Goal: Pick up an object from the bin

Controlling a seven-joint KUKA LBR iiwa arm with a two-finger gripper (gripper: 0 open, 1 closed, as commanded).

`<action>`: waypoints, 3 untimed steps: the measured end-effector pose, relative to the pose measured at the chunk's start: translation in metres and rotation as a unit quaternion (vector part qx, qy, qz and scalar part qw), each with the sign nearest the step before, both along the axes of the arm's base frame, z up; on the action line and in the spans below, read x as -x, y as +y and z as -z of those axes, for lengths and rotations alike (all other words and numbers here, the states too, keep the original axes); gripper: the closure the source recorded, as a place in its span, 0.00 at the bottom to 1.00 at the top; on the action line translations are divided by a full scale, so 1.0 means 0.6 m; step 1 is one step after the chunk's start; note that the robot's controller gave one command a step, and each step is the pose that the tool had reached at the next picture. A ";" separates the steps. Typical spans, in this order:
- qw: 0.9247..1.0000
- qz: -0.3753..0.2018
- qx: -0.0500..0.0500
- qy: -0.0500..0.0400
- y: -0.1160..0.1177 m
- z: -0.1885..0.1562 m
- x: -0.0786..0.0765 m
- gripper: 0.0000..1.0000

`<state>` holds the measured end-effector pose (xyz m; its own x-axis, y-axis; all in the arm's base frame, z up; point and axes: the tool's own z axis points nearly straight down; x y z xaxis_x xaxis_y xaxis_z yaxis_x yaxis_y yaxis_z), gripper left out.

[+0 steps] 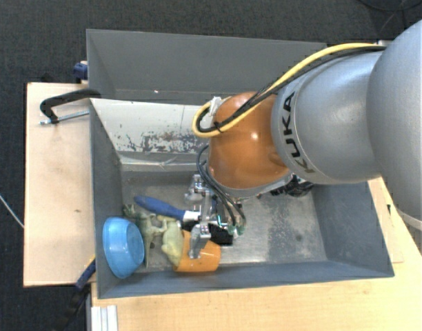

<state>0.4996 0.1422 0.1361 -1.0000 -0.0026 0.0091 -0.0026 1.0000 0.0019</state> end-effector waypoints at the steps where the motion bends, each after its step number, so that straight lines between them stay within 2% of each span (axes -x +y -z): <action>1: 0.981 -0.193 0.002 -0.007 -0.045 0.044 -0.024 0.00; 2: 0.981 -0.192 0.000 -0.012 -0.043 0.046 -0.027 1.00; 3: 0.955 -0.295 0.000 -0.010 -0.059 -0.169 -0.004 1.00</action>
Offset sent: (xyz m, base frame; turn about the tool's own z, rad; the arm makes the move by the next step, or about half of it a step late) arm 0.0213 -0.0482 -0.0618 -0.6191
